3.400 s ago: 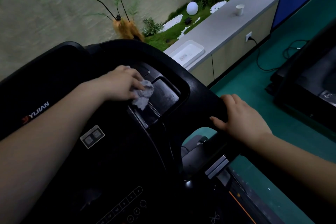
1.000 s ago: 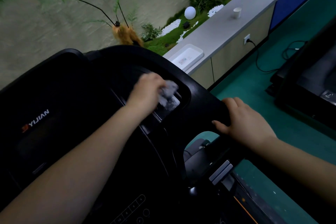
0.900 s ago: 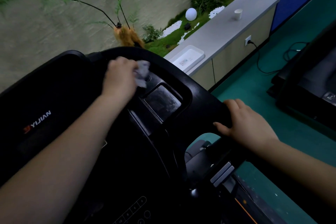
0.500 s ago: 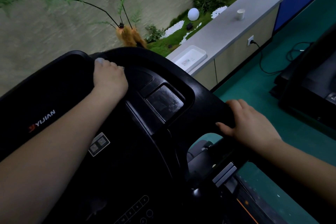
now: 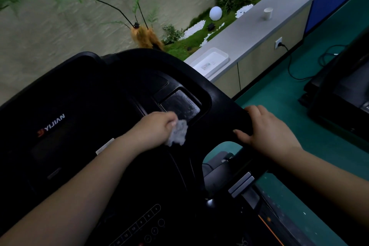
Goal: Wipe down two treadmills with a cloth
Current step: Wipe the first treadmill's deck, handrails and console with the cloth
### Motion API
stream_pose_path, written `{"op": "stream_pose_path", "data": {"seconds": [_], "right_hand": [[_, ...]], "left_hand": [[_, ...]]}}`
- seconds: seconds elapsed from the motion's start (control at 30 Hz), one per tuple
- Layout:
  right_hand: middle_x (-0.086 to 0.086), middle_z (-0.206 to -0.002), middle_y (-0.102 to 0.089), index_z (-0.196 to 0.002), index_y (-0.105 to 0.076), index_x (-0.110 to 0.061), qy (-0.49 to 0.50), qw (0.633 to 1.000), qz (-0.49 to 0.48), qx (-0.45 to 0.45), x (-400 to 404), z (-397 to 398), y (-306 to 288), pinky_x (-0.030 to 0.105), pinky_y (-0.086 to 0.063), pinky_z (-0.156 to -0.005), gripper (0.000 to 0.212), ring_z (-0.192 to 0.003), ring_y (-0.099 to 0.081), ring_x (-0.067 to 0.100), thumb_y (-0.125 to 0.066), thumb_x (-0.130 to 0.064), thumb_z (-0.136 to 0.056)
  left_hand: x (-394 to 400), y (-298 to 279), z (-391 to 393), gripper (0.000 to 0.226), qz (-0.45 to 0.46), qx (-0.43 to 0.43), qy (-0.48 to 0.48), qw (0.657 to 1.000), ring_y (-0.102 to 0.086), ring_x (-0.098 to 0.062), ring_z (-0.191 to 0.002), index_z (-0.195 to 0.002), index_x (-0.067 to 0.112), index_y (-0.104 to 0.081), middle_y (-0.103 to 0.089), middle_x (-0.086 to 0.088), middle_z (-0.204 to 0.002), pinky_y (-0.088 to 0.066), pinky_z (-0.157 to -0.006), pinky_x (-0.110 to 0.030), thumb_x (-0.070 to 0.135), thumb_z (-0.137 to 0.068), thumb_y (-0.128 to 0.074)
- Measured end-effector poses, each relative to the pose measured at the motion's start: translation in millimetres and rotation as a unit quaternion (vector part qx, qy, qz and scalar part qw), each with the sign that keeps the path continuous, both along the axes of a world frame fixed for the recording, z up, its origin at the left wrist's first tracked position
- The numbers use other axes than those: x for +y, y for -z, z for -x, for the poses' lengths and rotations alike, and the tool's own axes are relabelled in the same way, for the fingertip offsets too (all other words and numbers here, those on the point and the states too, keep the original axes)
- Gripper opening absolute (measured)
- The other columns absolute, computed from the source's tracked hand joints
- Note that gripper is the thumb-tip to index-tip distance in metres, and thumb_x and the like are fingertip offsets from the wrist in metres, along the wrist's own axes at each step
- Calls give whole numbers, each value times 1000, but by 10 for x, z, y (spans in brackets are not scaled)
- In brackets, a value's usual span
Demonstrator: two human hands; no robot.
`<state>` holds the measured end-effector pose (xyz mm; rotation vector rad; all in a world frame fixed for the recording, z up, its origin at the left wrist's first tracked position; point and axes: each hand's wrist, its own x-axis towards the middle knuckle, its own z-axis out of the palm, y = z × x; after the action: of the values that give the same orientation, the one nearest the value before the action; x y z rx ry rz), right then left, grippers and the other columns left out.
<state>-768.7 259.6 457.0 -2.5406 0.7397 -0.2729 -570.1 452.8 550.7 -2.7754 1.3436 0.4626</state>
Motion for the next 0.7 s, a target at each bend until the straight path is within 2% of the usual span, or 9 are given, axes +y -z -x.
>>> {"op": "stream_pose_path", "data": {"seconds": [0.03, 0.07, 0.13, 0.17, 0.23, 0.4, 0.53, 0.6, 0.7], "right_hand": [[3, -115, -51, -128, -40, -20, 0, 1000, 2, 0, 0, -1, -3, 36, -48, -76, 61, -103, -56, 25, -57, -57, -83], [4, -116, -51, -128, -40, -19, 1, 1000, 2, 0, -1, -1, -7, 36, -48, -76, 61, -103, -56, 26, -57, -57, -83], [5, -117, -51, -126, -40, -19, 2, 1000, 0, -1, 1, -1, -13, 37, -48, -77, 60, -103, -56, 27, -57, -56, -82], [5, -117, -52, -126, -40, -19, 2, 1000, 0, -1, 3, -4, -15, 37, -49, -77, 60, -103, -56, 28, -58, -56, -82], [6, -118, -51, -124, -40, -19, 2, 1000, -1, 1, 6, -3, -19, 38, -48, -77, 59, -103, -56, 29, -58, -56, -82], [8, -119, -51, -124, -42, -17, 6, 1000, 0, 6, 11, 9, -38, 39, -47, -77, 58, -104, -55, 31, -59, -54, -82], [10, -119, -51, -124, -43, -16, 7, 1000, -8, 1, 9, 19, -28, 41, -48, -81, 60, -105, -54, 32, -60, -54, -81], [10, -121, -51, -127, -42, -17, 6, 1000, -16, 0, 15, 27, -23, 40, -47, -82, 61, -108, -53, 31, -60, -54, -82], [10, -127, -48, -134, -38, -18, -6, 999, -33, 9, 15, 69, -34, 42, -48, -86, 65, -114, -51, 31, -60, -52, -84]], "left_hand": [[34, -17, 30, 18, 73, -6, -21, 997, -56, -22, -95, -97, 21, -59, -63, 1, -94, -45, -83, -36, 25, -96, -42], [85, -12, 52, 22, 116, -68, -14, 991, -55, -22, -95, -100, 20, -61, -63, 1, -96, -43, -85, -37, 27, -97, -40], [227, 83, 95, 36, 77, -236, 39, 968, -53, -25, -104, -110, 20, -62, -62, -1, -103, -39, -93, -41, 36, -94, -34], [302, 177, 133, 41, 34, -265, 59, 962, -51, -26, -108, -111, 18, -62, -62, -2, -105, -36, -99, -43, 40, -93, -33], [407, 364, 263, 41, 2, -269, 69, 961, -49, -28, -112, -109, 14, -61, -60, -5, -105, -33, -106, -45, 40, -91, -35], [500, 572, 644, 32, 107, -264, 7, 959, -47, -24, -107, -110, 14, -58, -56, -3, -107, -37, -93, -38, 31, -90, -41], [726, 798, 1021, 20, 148, -206, 31, 967, -50, -22, -96, -102, 15, -61, -58, -2, -100, -44, -85, -39, 21, -86, -52], [829, 871, 1234, 16, 167, -147, 51, 974, -51, -20, -95, -99, 15, -63, -59, 1, -98, -47, -84, -40, 17, -84, -56], [936, 865, 1590, 26, 242, -94, -40, 965, -48, -13, -105, -108, 16, -63, -59, 5, -109, -39, -94, -27, 22, -90, -46]]}}
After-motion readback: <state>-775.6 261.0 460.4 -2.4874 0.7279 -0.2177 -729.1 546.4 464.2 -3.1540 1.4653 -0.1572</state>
